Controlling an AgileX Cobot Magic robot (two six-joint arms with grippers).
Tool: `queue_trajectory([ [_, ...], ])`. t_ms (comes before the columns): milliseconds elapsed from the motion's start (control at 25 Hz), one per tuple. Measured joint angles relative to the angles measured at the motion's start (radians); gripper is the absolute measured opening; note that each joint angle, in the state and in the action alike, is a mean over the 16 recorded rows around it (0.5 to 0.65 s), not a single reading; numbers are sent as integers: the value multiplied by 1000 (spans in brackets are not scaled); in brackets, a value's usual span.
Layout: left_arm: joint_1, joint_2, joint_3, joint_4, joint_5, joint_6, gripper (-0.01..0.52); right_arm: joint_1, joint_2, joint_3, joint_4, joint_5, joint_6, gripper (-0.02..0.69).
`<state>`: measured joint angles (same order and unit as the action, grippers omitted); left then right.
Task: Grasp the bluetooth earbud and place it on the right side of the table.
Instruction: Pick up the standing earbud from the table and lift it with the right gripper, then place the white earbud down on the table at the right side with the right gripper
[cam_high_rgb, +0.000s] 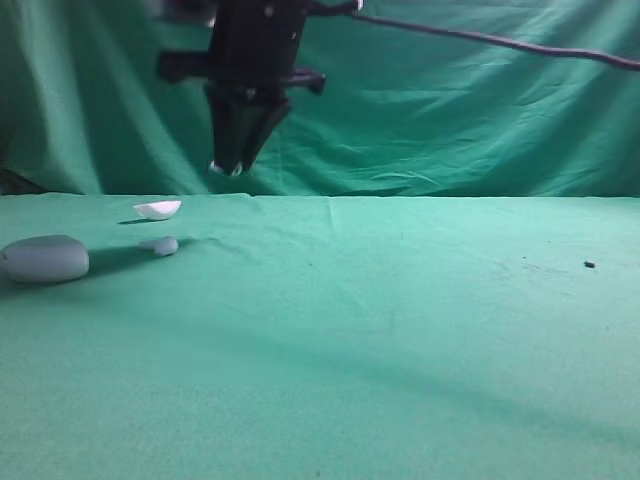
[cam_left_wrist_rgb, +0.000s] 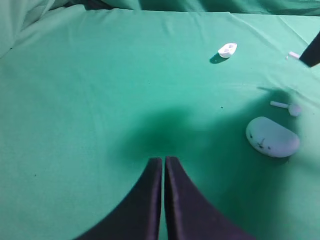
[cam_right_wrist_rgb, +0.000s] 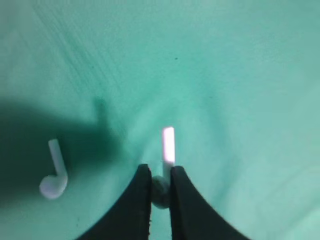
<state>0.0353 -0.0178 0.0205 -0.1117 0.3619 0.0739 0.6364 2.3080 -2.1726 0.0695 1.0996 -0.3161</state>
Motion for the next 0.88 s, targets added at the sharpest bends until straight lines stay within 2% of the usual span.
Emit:
queue_trajectory([
  [240, 0, 0, 0, 0, 0, 0, 0, -80, -155, 58, -14, 52, 61, 86],
  [480, 0, 0, 0, 0, 0, 0, 0, -203, -348, 266, -28, 39, 121, 86],
  [880, 0, 0, 0, 0, 0, 0, 0, -382, -594, 887, -39, -236, 170, 86],
])
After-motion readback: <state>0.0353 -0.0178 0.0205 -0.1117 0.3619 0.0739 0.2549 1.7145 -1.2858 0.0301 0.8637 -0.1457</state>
